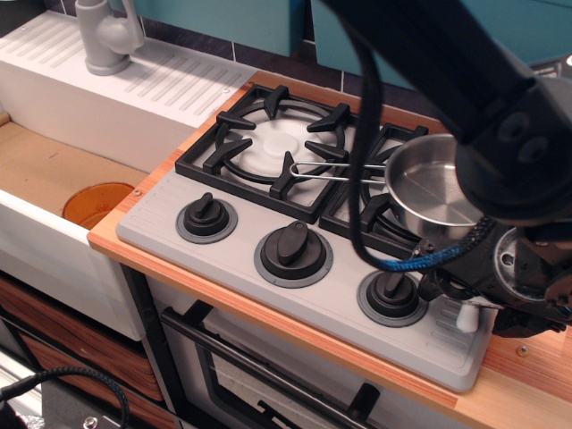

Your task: Put pot or pan on stove and put mushroom in pot or pan

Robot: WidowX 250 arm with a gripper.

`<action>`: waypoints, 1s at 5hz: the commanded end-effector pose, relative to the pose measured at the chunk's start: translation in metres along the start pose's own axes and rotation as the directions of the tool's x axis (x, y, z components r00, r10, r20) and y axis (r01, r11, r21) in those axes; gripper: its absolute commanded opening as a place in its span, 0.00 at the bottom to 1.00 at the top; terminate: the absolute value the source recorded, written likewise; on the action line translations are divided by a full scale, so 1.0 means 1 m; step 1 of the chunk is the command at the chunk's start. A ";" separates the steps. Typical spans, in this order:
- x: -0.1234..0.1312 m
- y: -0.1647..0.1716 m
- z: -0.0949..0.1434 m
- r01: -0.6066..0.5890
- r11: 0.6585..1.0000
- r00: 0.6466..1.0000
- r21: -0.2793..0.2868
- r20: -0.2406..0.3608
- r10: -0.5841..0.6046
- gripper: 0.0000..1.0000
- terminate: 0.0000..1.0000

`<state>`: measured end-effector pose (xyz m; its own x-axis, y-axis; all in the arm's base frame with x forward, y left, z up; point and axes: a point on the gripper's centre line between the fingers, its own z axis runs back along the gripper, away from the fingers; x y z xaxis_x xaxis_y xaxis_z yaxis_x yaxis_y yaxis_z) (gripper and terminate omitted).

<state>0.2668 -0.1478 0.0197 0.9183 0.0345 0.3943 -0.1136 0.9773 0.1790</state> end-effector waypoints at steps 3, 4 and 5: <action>0.050 0.023 0.078 -0.029 1.000 0.996 -0.009 -0.085 0.029 0.00 0.00; 0.079 0.040 0.072 -0.035 0.999 0.998 0.010 -0.053 0.036 0.00 0.00; 0.101 0.057 0.054 -0.026 1.000 0.999 0.006 -0.024 0.026 0.00 0.00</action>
<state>0.3233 -0.0969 0.0994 0.9437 0.0560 0.3259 -0.1271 0.9713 0.2012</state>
